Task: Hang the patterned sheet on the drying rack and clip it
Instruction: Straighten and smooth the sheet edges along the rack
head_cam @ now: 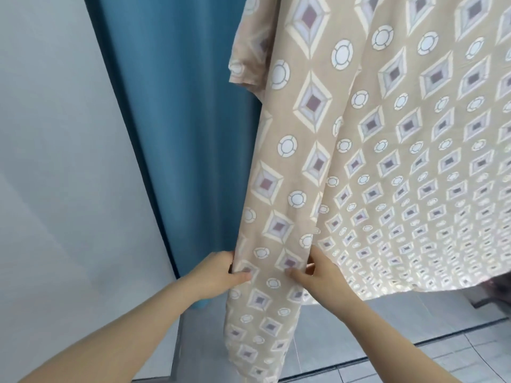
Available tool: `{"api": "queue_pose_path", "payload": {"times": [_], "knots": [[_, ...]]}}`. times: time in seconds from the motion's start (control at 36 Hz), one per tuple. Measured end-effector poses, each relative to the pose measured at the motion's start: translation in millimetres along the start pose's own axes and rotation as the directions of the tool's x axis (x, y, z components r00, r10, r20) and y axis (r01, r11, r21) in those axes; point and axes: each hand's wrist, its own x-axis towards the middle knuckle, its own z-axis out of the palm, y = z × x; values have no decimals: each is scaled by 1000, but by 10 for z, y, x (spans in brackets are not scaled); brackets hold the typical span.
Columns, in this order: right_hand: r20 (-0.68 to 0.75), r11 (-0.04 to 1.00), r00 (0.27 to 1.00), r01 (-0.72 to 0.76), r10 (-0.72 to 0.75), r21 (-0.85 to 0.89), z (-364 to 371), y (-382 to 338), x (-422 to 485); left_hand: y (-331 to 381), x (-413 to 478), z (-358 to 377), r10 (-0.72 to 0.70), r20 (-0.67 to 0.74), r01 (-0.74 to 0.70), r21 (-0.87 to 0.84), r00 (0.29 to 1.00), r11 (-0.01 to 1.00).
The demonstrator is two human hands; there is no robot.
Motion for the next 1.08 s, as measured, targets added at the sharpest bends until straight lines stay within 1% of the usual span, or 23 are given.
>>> {"api": "queue_pose_path", "payload": {"times": [0.08, 0.14, 0.19, 0.25, 0.28, 0.31, 0.33, 0.36, 0.42, 0.44, 0.47, 0.5, 0.53, 0.58, 0.64, 0.72, 0.75, 0.81, 0.86, 0.89, 0.94, 1.0, 1.08], "knots": [[12, 999, 999, -29, 30, -36, 22, 107, 4, -71, 18, 15, -27, -124, 38, 90, 992, 995], [8, 998, 999, -39, 39, -39, 49, 157, -5, -164, 49, -77, -63, -257, 80, 54, 964, 995], [6, 998, 998, -57, 57, -33, 59, 219, -1, -276, 88, -174, -121, -447, 92, -86, 886, 992], [1, 998, 998, -68, 68, -14, 55, 275, -15, -340, 108, -211, -191, -608, 98, -183, 771, 978], [2, 997, 997, -75, 75, -4, 53, 300, -24, -359, 121, -206, -224, -643, 121, -200, 732, 972], [7, 997, 997, -83, 83, 2, 51, 326, -39, -375, 132, -187, -245, -653, 145, -204, 717, 968], [9, 996, 996, -93, 93, 4, 43, 354, -47, -393, 137, -150, -280, -619, 183, -217, 733, 959], [11, 995, 994, -105, 105, 1, 35, 387, -49, -421, 163, -95, -304, -556, 205, -234, 773, 950], [13, 993, 993, -121, 121, -12, 37, 452, -57, -484, 176, 62, -324, -338, 251, -244, 883, 937], [14, 991, 992, -129, 129, -16, 39, 480, -51, -468, 156, 139, -323, -212, 272, -238, 922, 933], [16, 990, 990, -139, 139, -16, 42, 505, -46, -442, 139, 210, -317, -99, 288, -232, 943, 929], [22, 989, 988, -150, 150, -11, 50, 528, -48, -423, 128, 270, -309, -28, 294, -233, 951, 927], [30, 987, 986, -162, 162, -5, 60, 549, -49, -416, 137, 326, -285, -3, 276, -240, 959, 931], [44, 983, 982, -183, 183, 5, 82, 593, -47, -349, 142, 388, -258, 4, 251, -247, 966, 936], [56, 980, 978, -200, 200, 4, 108, 634, -50, -268, 148, 453, -241, 46, 245, -206, 969, 947], [72, 977, 975, -211, 211, -2, 162, 671, -56, -141, 116, 610, -186, 187, 227, -228, 965, 947], [75, 978, 975, -211, 210, -4, 183, 677, -52, -106, 115, 673, -148, 191, 194, -250, 970, 949], [79, 978, 975, -208, 208, -7, 215, 682, -49, -65, 155, 794, -62, 134, 104, -340, 989, 935], [83, 979, 975, -206, 205, -7, 128, 721, -32, 37, 259, 897, -74, 34, 81, -389, 997, 917], [84, 979, 975, -204, 204, -12, 92, 745, -25, 66, 312, 929, -93, -31, 76, -357, 995, 931], [80, 977, 974, -209, 211, -27, 56, 795, -11, 85, 368, 927, -97, -127, 70, -204, 987, 976], [80, 974, 970, -227, 228, -16, 30, 846, -4, 45, 403, 905, -96, -154, 76, -129, 983, 989], [88, 967, 963, -256, 255, 3, 25, 904, 1, -22, 396, 815, -97, -155, 79, -120, 983, 990]]}}
